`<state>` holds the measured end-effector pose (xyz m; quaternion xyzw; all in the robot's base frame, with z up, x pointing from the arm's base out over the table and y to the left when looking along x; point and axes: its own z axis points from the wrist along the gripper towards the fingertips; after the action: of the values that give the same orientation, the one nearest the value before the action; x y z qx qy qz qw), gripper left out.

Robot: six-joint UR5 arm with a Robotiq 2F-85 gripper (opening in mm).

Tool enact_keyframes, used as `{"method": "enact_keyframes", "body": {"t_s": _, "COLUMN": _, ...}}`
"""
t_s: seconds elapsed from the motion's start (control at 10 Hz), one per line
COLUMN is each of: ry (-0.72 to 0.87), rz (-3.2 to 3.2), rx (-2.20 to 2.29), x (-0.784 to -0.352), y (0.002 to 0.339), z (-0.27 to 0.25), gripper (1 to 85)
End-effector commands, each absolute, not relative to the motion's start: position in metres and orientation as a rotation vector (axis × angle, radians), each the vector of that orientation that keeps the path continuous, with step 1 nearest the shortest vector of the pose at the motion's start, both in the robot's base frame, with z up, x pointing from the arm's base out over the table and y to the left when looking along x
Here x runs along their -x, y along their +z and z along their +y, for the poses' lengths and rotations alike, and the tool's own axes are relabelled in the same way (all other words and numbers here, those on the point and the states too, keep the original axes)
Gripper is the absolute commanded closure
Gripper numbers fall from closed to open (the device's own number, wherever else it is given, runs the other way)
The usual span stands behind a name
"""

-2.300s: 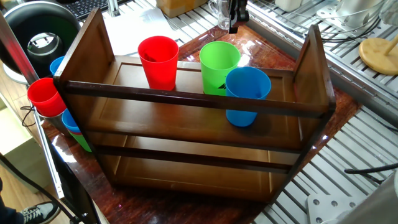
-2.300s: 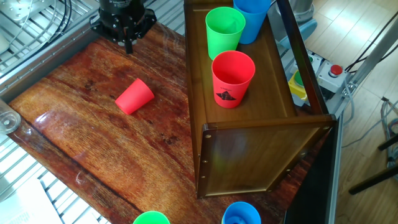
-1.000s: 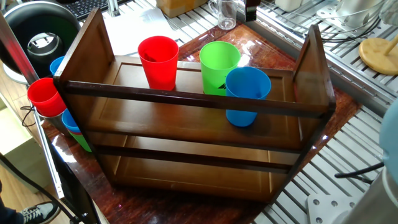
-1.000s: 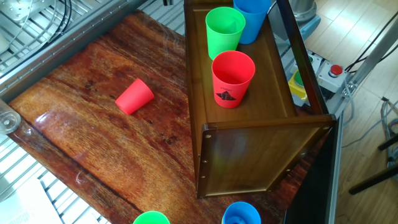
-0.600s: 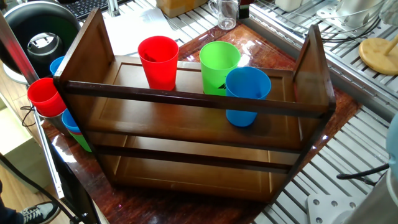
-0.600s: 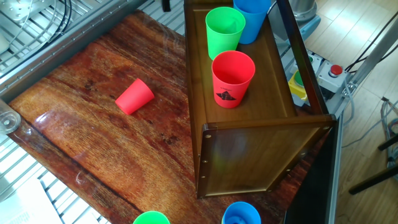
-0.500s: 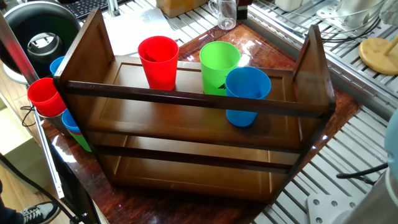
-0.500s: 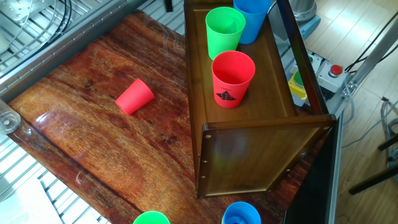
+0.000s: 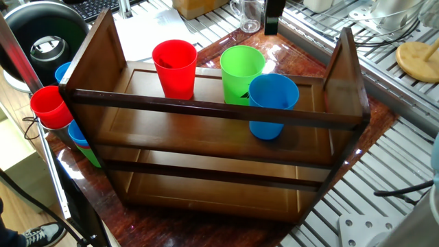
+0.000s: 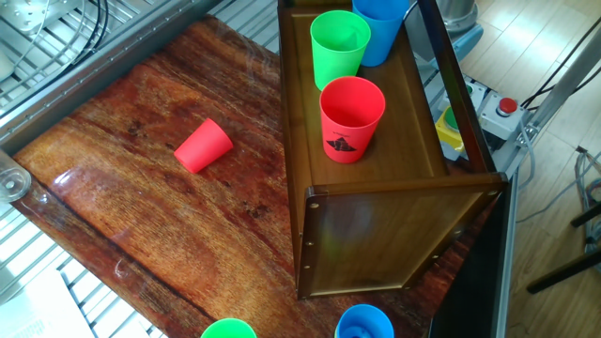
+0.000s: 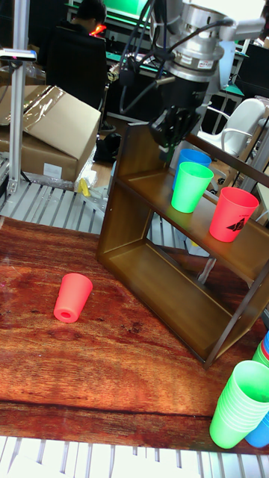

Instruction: Take the cups off the shelf and stack them together

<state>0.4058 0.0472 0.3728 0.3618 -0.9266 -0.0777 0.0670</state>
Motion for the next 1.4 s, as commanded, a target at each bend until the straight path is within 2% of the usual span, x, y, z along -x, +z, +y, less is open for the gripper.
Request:
{"method": "enact_keyframes", "body": {"t_s": 0.0, "ry": -0.298, "rz": -2.807, "rx": -1.000, "x": -0.387, "y": 0.383, "z": 0.066, "gripper": 59.3}}
{"method": "enact_keyframes", "body": {"t_s": 0.3, "ry": -0.332, "rz": -2.791, "rx": -0.978, "x": -0.378, "y": 0.389, "z": 0.077, "gripper": 59.3}}
{"method": "enact_keyframes", "body": {"t_s": 0.4, "ry": -0.298, "rz": -2.786, "rx": -0.984, "x": -0.379, "y": 0.386, "z": 0.074, "gripper": 61.3}}
{"method": "enact_keyframes", "body": {"t_s": 0.5, "ry": -0.250, "rz": -2.780, "rx": -0.999, "x": -0.384, "y": 0.387, "z": 0.062, "gripper": 68.7}}
{"method": "enact_keyframes", "body": {"t_s": 0.6, "ry": -0.210, "rz": -2.780, "rx": -1.047, "x": -0.396, "y": 0.389, "z": 0.050, "gripper": 71.0}}
{"method": "enact_keyframes", "body": {"t_s": 0.9, "ry": -0.116, "rz": -2.765, "rx": -1.203, "x": -0.411, "y": 0.385, "z": 0.037, "gripper": 72.7}}
{"method": "enact_keyframes", "body": {"t_s": 1.0, "ry": -0.082, "rz": -2.784, "rx": -1.217, "x": -0.418, "y": 0.384, "z": 0.033, "gripper": 84.0}}
{"method": "enact_keyframes", "body": {"t_s": 1.3, "ry": -0.132, "rz": -2.786, "rx": -1.181, "x": -0.412, "y": 0.385, "z": 0.041, "gripper": 83.0}}
